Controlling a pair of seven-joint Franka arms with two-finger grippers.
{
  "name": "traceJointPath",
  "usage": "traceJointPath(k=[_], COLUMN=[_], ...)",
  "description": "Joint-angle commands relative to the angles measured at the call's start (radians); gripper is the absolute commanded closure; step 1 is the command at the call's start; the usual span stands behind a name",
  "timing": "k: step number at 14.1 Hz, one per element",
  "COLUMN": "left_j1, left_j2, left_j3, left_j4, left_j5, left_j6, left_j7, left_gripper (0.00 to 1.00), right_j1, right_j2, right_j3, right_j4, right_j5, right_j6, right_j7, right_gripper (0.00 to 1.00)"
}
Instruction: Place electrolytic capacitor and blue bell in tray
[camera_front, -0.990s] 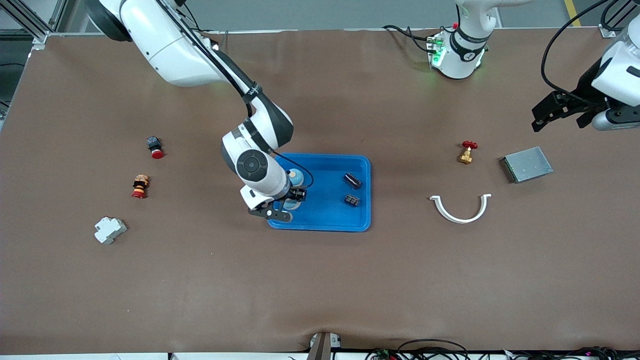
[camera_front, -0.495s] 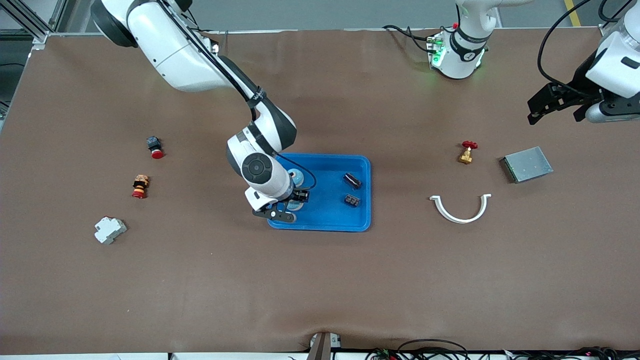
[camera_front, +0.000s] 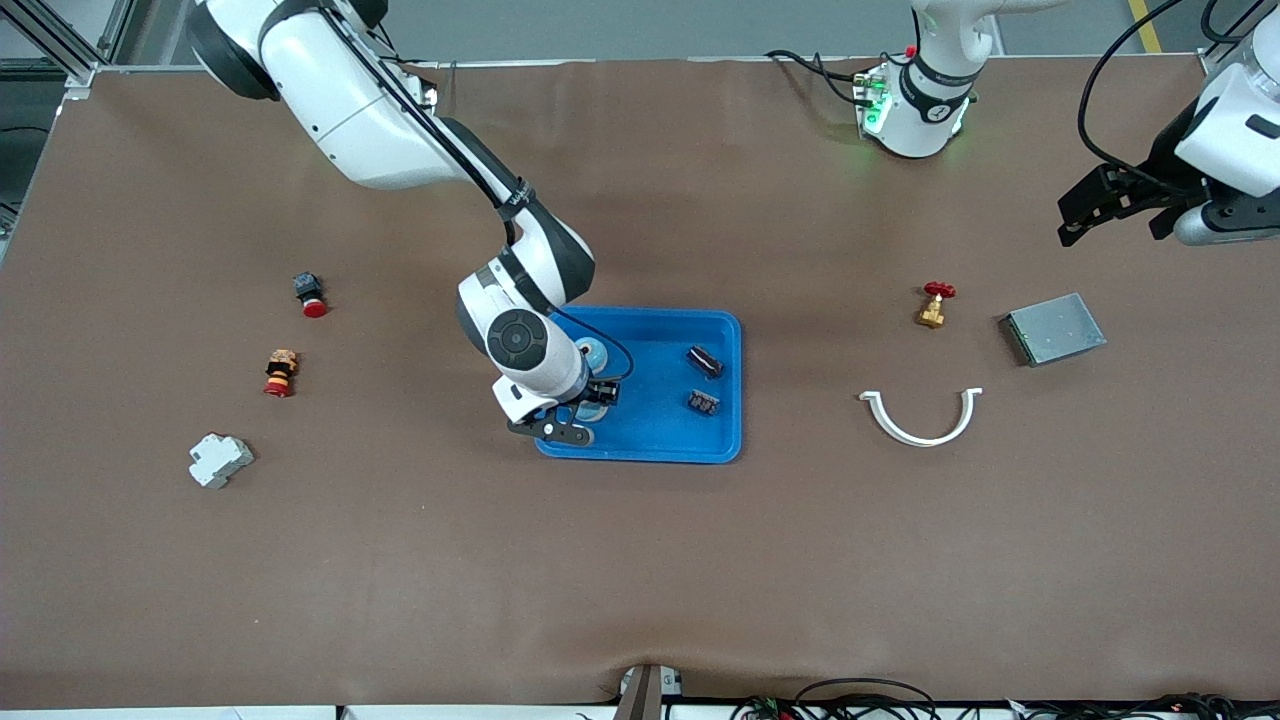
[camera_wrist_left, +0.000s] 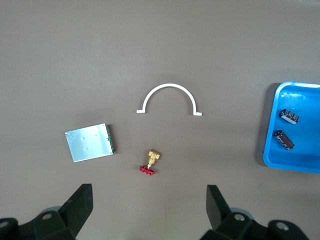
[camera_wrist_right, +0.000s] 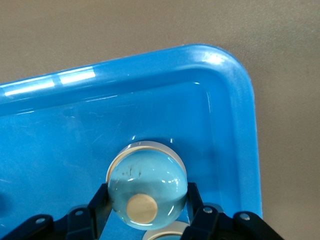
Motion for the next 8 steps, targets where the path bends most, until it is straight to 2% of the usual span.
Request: traceJointPath(k=[1,2,4,8], left_j1=[0.001,0.003,0.003,0.007], left_j2=[0.016,0.017,0.017,0.025], left_j3=[-0.006,-0.005,-0.005,0.006], left_j4=[0.021,0.023,0.029,0.041], left_j5=[0.017,0.02,0.023,0.023], left_j6=[-0.025,-0.025,-0.025,-0.025], left_j7=[-0.01,-0.005,0.0,0.012], left_gripper=[0.0,0.0,0.0,0.0], right_j1=[0.011,0.011,0.008,0.008], right_j2=[0.012,0.011,0.008,-0.003], right_j3=[-0.01,-0.01,-0.011,-0.011], right_j4=[0.028,0.028,0.028,0.028], right_j5=[-0.013,-0.018,-0.019,-0.018], right_j6=[-0.004,-0.004,-0.006,-0.018], right_j7=[0.001,0.0,0.0,-0.003], right_gripper=[0.75,0.6,0.0,0.0])
